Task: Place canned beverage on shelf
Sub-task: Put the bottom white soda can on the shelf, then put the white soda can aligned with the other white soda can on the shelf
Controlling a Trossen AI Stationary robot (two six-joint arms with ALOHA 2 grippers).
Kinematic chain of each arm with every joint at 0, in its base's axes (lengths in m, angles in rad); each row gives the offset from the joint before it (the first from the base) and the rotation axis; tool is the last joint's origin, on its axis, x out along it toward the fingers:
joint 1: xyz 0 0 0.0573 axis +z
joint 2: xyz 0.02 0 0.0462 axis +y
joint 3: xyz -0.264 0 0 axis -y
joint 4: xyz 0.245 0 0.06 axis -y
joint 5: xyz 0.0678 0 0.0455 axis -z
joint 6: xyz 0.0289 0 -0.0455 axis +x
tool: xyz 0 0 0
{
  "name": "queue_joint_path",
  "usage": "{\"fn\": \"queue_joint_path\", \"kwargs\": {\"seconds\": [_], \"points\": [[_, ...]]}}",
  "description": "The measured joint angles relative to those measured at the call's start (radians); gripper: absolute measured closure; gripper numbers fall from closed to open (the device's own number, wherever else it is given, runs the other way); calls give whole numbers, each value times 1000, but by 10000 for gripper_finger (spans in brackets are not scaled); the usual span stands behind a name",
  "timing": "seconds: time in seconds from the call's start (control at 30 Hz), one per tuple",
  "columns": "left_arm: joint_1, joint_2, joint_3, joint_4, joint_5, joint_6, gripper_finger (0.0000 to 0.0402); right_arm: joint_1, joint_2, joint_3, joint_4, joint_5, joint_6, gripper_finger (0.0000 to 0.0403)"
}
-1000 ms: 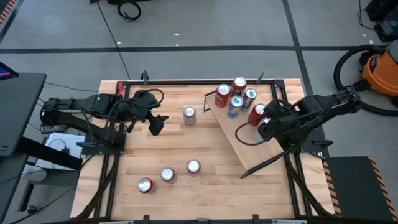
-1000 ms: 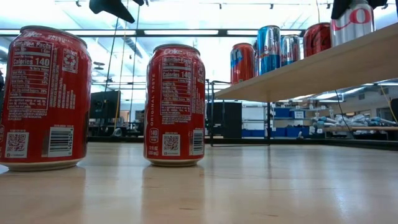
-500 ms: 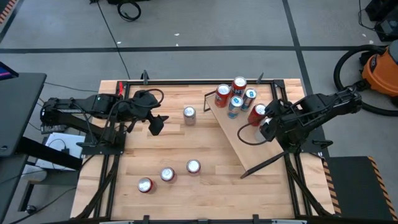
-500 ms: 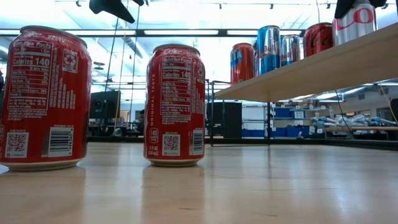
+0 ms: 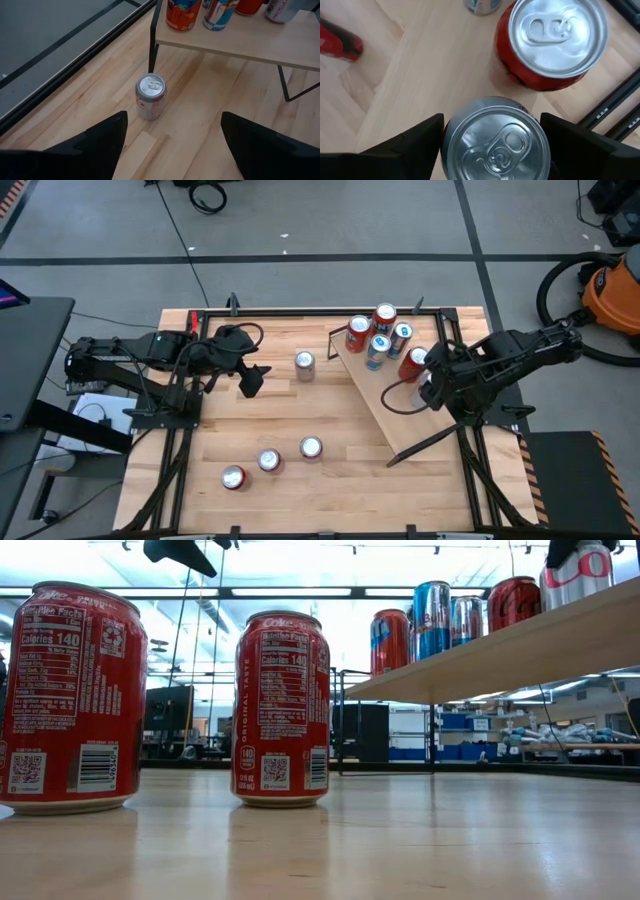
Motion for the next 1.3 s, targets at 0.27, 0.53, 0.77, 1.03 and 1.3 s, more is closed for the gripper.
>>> {"fn": "queue_joint_path", "kwargs": {"seconds": [0.27,0.53,0.77,1.03,1.3], "points": [[0,0,0,0,0,0,70,0,0,0,0,-56,3,50],[0,0,0,0,0,-1,70,-1,0,70,0,-45,1,49],[0,0,0,7,0,-1,70,-51,-1,186,0,23,-58,54],[0,0,0,7,0,-23,70,-134,15,225,0,126,-135,55],[0,0,0,8,0,-23,70,-355,14,225,0,65,-205,55]]}}
